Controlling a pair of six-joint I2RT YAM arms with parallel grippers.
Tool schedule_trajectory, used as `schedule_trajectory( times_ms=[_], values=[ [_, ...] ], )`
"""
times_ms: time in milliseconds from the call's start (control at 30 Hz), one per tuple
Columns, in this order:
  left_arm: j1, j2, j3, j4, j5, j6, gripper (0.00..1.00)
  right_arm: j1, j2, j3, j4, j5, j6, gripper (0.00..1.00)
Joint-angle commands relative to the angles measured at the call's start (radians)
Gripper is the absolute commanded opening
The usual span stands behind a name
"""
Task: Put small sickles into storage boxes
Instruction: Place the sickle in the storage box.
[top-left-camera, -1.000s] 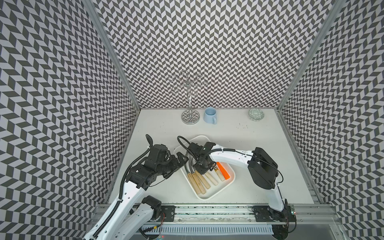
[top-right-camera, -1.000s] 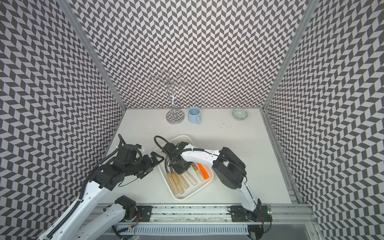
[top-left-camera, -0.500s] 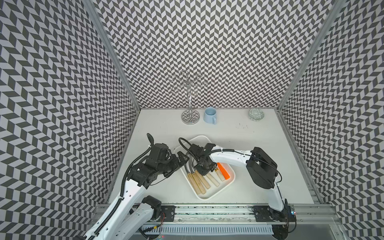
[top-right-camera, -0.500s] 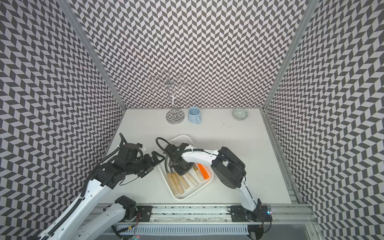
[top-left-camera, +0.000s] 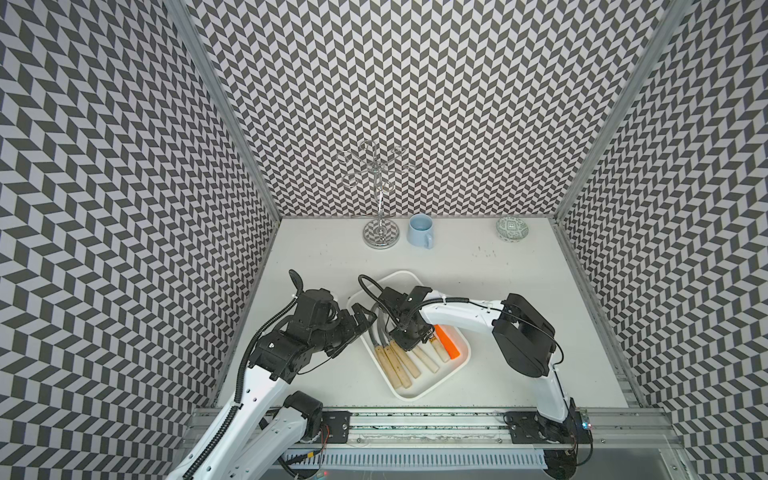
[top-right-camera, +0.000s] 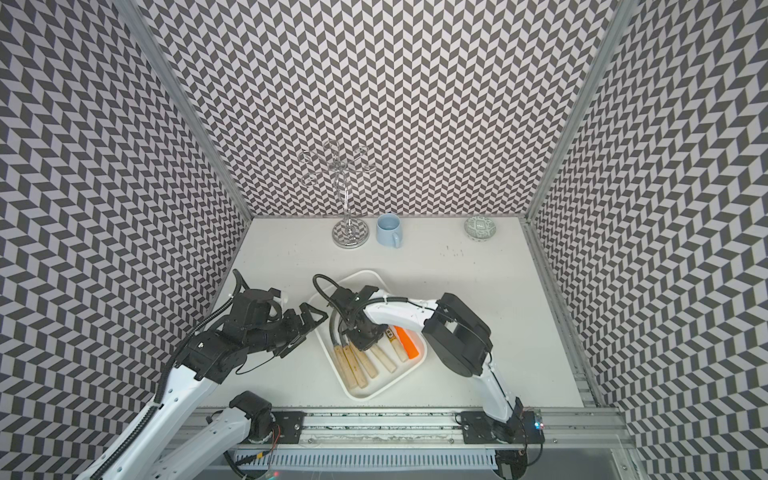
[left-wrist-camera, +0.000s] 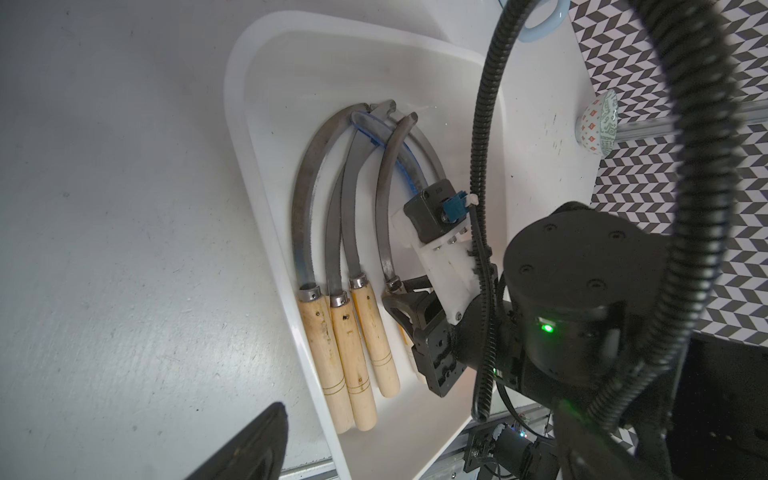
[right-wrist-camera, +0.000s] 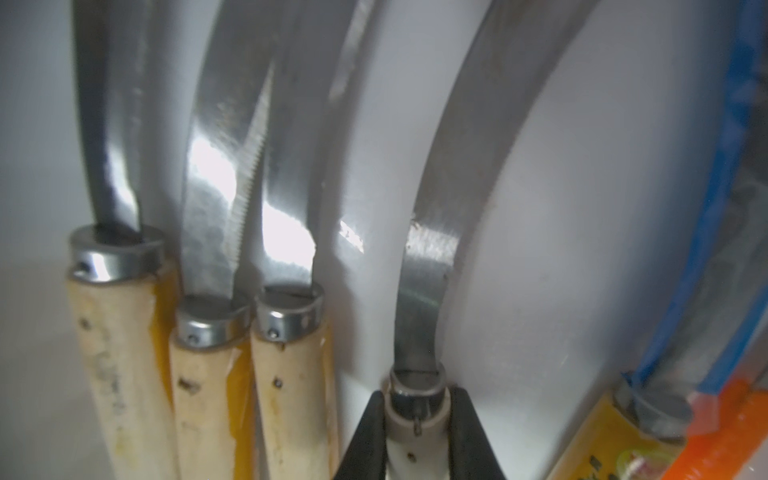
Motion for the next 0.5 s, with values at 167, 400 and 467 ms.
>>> schedule_trajectory(
  times_ms=[167,400,467],
  values=[
    [0.005,0.008,0.058,-0.123,-0.034,-0.025,1.00,0.000,-0.014,-0.003,0.046,-0.080,-0.018,0.26],
    [0.004,0.039,0.074,-0.156,-0.032,-0.050,1.00,0.001,-0.049,-0.012,0.053,-0.070,-0.010,0.37],
    [0.005,0.048,0.080,-0.158,-0.036,-0.060,1.00,0.000,-0.057,-0.011,0.047,-0.062,-0.017,0.41]
  ],
)
